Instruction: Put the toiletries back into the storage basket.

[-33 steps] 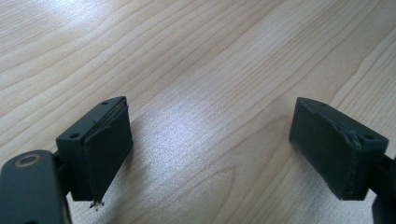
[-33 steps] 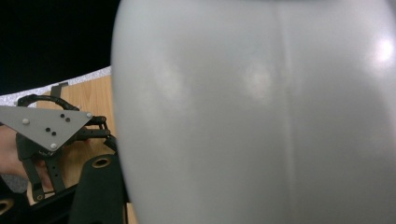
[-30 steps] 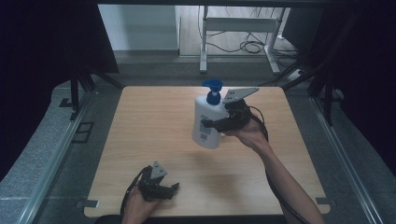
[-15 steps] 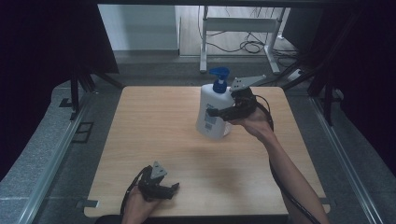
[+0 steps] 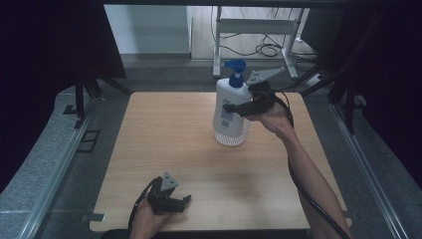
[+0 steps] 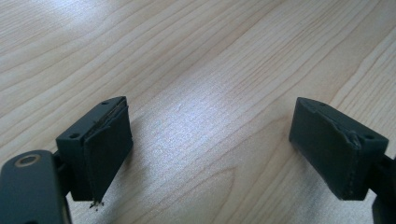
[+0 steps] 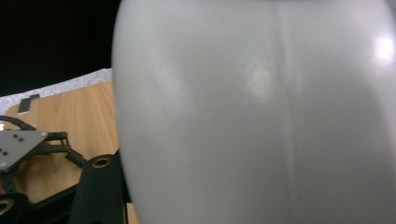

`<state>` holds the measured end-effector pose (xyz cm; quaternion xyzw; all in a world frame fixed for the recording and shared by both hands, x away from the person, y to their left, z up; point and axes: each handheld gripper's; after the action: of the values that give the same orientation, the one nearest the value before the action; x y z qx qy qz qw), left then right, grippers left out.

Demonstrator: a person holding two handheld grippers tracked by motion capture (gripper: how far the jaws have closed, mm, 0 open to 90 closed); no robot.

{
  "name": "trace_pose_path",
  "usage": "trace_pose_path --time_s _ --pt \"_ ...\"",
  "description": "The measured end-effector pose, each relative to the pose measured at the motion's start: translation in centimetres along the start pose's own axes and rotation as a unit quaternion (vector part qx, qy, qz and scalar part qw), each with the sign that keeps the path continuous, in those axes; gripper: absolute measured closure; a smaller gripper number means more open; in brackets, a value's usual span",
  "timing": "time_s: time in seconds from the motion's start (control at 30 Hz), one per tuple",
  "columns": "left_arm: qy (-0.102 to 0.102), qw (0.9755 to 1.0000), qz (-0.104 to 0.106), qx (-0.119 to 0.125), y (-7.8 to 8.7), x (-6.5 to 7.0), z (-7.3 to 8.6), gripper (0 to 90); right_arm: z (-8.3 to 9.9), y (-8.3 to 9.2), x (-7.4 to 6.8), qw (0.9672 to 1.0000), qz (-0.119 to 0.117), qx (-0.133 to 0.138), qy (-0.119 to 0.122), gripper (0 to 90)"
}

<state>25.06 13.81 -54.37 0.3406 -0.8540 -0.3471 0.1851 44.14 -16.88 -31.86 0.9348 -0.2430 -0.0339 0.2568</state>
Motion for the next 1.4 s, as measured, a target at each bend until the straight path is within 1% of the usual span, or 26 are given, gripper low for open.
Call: trace_pose_path --time_s 0.27,0.4,0.57,0.63,0.8,1.03,1.17,1.4 --pt "0.000 1.0000 0.000 0.000 0.0 0.0 0.0 12.5 0.3 -0.4 1.9 1.0000 0.006 -0.006 0.001 37.9" --pt "0.000 1.0000 0.000 0.001 0.0 0.0 0.0 12.5 0.4 -0.7 2.6 0.9999 0.009 -0.011 0.003 37.9" --pt "-0.001 1.0000 0.000 0.000 0.0 0.0 0.0 12.5 0.6 -0.9 3.6 0.9999 0.012 -0.010 -0.002 37.9" --pt "-0.001 1.0000 0.000 0.000 0.0 0.0 0.0 12.5 0.7 -1.2 3.9 0.9998 0.014 -0.012 0.001 37.9" --pt "0.000 1.0000 0.000 0.001 0.0 0.0 0.0 12.5 0.9 -2.0 4.3 0.9998 0.013 -0.013 0.005 38.0" --pt "-0.001 1.0000 -0.001 0.000 0.0 0.0 0.0 12.5 1.3 -3.2 4.6 0.9994 0.011 -0.028 0.014 38.0" --pt "-0.001 1.0000 -0.001 0.000 0.0 0.0 0.0 12.5 1.7 -3.6 4.9 0.9995 0.008 -0.029 0.012 38.0" --pt "-0.001 1.0000 0.000 -0.001 0.0 0.0 0.0 12.5 2.8 -4.3 5.3 0.9992 0.007 -0.039 0.008 37.9"
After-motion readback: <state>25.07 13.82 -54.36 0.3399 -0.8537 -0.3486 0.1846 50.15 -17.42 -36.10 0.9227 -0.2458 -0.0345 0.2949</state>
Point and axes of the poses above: each handheld gripper's, and its own axes: y roughly backward along the jaws, z roughly out of its underside, x roughly to its right, and after that the axes turned 4 degrees about z, right-handed
